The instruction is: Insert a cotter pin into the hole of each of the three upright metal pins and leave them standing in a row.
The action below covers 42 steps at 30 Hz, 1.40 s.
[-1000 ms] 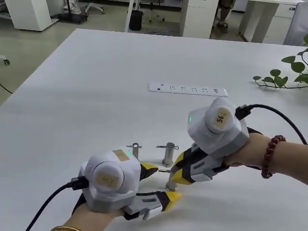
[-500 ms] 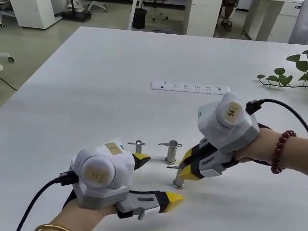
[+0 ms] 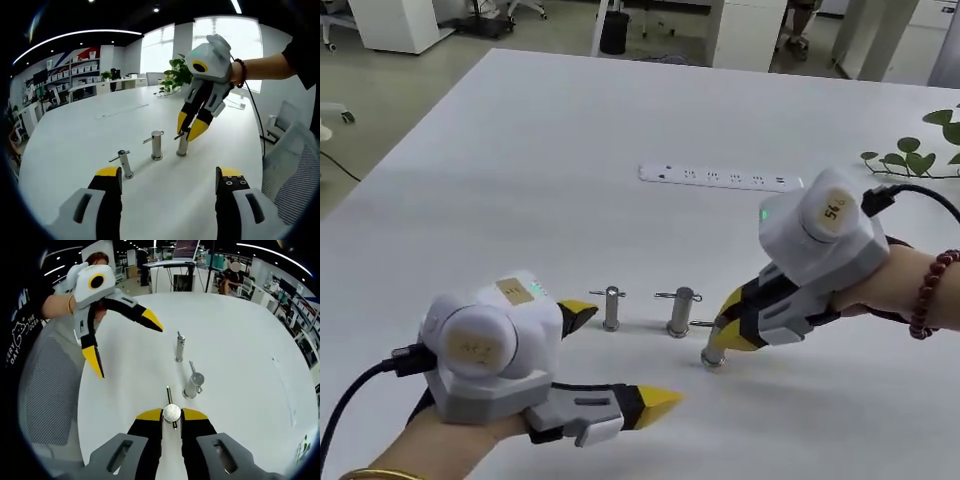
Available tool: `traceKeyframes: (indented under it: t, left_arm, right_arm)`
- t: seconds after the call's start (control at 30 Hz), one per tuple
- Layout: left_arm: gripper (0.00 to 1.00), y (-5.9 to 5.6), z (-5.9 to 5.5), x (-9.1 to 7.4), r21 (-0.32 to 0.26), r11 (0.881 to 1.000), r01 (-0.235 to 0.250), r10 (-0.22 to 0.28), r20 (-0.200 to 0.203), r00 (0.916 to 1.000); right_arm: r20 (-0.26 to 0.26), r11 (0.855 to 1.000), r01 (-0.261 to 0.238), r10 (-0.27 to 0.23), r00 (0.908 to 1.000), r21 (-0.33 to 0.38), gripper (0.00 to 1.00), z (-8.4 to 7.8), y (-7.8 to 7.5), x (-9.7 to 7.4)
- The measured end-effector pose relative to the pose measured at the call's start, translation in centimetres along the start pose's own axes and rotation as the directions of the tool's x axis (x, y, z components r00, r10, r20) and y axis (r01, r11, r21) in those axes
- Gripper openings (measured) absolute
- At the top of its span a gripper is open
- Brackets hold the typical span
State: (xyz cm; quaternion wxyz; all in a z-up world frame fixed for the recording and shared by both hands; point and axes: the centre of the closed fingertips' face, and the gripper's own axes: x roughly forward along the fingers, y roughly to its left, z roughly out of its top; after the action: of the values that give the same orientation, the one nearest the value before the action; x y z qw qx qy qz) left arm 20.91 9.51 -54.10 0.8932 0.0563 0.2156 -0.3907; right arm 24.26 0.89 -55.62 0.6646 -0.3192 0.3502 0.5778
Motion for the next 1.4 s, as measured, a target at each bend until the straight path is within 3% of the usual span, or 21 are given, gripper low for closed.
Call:
traceKeyframes:
  t: [0.17,0.33,0.63,1.1,1.4]
  left_arm:
    - [0.78,1.0,-0.3,-0.4,-0.001,1.0,-0.029,0.029,-0.001,0.9996]
    - [0.82,1.9,-0.1,-0.7,-0.014,0.999,-0.049,0.05,0.025,0.9984]
    - [0.87,3.0,0.1,-0.9,-0.026,0.997,-0.076,0.077,0.044,0.9961]
    - [0.89,2.9,0.0,-0.6,-0.013,0.997,-0.07,0.07,0.04,0.9967]
    - [0.89,2.9,-0.2,-0.3,-0.008,0.998,-0.07,0.07,0.029,0.9971]
  right_arm:
    - [-0.002,1.0,0.013,-0.013,0.9999,0.008,0.08,-0.3,-0.6,-0.4]
    - [-0.001,1.0,0.023,-0.023,0.9997,0.017,0.08,-0.9,-1.3,-0.6]
    - [0.0,0.998,0.04,-0.04,0.9992,0.04,0.08,-1.5,-2.4,-0.7]
    - [-0.003,0.998,0.022,-0.022,0.9998,0.058,0.08,-2.3,-3.5,-0.4]
    - [-0.02,1.0,-0.017,0.017,0.9997,0.006,0.08,-2.3,-3.8,-0.4]
